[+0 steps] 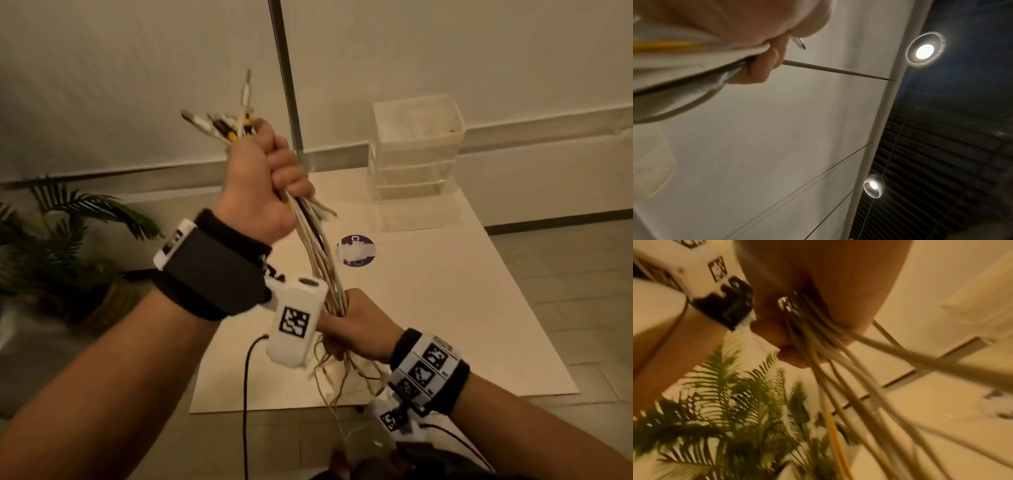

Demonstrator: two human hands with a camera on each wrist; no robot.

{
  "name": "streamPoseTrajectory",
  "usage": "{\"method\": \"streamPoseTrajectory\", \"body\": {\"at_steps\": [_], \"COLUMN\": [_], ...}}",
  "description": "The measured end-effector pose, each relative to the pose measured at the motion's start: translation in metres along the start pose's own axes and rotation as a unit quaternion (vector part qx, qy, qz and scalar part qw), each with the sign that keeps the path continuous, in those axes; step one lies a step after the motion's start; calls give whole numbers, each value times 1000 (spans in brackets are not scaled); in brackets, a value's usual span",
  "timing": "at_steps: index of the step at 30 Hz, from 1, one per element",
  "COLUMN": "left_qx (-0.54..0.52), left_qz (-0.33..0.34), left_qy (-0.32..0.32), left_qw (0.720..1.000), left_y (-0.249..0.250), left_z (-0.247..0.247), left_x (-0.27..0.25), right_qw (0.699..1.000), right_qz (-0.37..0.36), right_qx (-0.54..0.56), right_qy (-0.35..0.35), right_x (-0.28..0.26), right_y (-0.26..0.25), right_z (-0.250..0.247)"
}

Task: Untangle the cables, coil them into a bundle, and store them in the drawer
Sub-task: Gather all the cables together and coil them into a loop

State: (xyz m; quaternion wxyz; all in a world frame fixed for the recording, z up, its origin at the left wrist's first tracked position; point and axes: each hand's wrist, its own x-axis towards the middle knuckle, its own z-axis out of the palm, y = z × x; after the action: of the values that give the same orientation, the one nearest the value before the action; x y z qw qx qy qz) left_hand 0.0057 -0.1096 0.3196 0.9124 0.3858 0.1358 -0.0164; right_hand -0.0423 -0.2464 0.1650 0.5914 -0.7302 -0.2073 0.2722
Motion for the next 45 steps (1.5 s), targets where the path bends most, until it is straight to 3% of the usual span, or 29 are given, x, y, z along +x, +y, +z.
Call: {"method": "streamPoseTrajectory", "body": {"at_steps": [3,6,10,14,17,21,22,24,26,27,28,30,32,34,36,39,42,45], "left_qx": [18,7,-21,-9,-5,12,10,2,5,14,28,49,50,51,52,51,52,21], "left_qz": [12,6,2,-40,-104,-155,-163,-176,-169,-155,-136,-96,-63,-28,-7,16,49,43], "left_qy": [-21,-23,-37,-86,-156,-274,-296,-321,-319,-308,-293,-257,-234,-235,-244,-243,-216,-199], "left_qw": [1000,1000,999,995,982,949,941,930,933,938,946,961,969,970,968,969,974,979], "left_y": [12,9,7,8,-2,-14,-14,-11,-11,-12,-14,-17,-20,-21,-17,-12,-19,-29], "left_z": [6,9,13,16,8,-17,-21,-29,-31,-30,-28,-23,-20,-20,-21,-24,-27,-35], "left_x": [1,7,10,9,5,-10,-13,-18,-22,-24,-25,-27,-29,-32,-38,-52,-62,-68], "right_qw": [993,989,986,985,981,980,984,988,965,957,963,991,962,901,866,832,789,762], "right_qz": [82,132,131,122,155,138,118,41,-64,-97,-132,-103,54,113,140,146,101,84], "right_qx": [-81,-67,-21,-15,-88,-142,-130,-96,-50,-17,23,78,150,327,435,508,589,639], "right_qy": [-11,18,101,123,79,-30,-12,111,250,274,236,-43,-220,-260,-202,-169,-142,-61], "right_x": [-9,-20,-26,-45,-61,-93,-102,-117,-127,-128,-122,-104,-83,-65,-55,-49,-42,-36], "right_y": [51,80,86,90,98,76,65,40,2,-21,-45,-69,-62,-42,-19,-5,-10,-26], "right_z": [-9,-19,-20,-13,-14,-51,-64,-79,-76,-70,-57,-24,7,26,27,27,34,36]}}
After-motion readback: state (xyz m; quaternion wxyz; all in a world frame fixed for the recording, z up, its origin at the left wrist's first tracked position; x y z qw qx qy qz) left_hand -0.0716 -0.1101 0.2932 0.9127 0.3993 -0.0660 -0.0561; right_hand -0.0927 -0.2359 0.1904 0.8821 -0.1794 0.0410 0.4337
